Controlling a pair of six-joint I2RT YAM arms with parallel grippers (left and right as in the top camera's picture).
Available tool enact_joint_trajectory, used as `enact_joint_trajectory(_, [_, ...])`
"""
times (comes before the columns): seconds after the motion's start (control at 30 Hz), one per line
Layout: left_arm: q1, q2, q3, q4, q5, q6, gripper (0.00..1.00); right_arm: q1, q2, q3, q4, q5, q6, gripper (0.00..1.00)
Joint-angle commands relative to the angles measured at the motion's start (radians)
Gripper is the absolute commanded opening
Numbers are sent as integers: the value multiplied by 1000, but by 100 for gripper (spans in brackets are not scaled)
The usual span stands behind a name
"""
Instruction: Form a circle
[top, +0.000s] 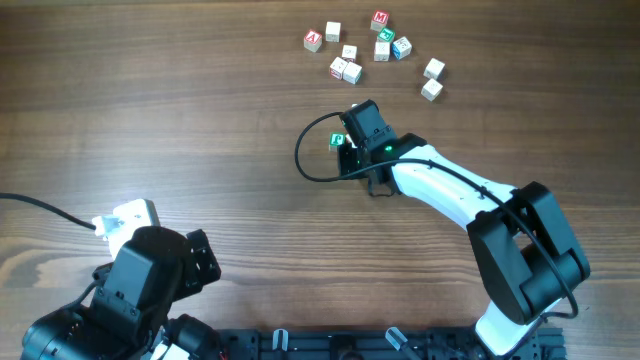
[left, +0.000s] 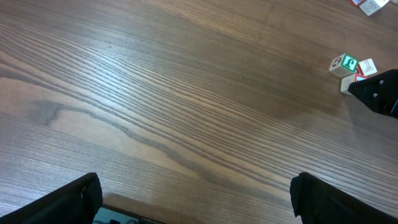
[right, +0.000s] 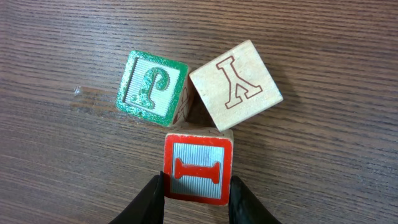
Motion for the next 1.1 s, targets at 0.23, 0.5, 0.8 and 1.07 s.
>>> enact_joint_trajectory(0.23, [1,2,-4,-1,2,-13,100,1,19,-3,-2,29,-6,33])
enact_joint_trajectory(0.5, [1,2,-4,-1,2,-13,100,1,19,-3,-1,27,-4,36])
enact_joint_trajectory(0.8, [1,2,-4,-1,2,-13,100,1,8,17,-40,28,50,37])
enact_joint_trajectory(1.07, [1,2,-4,-1,2,-13,100,2,-100,42,-91,25,101,63])
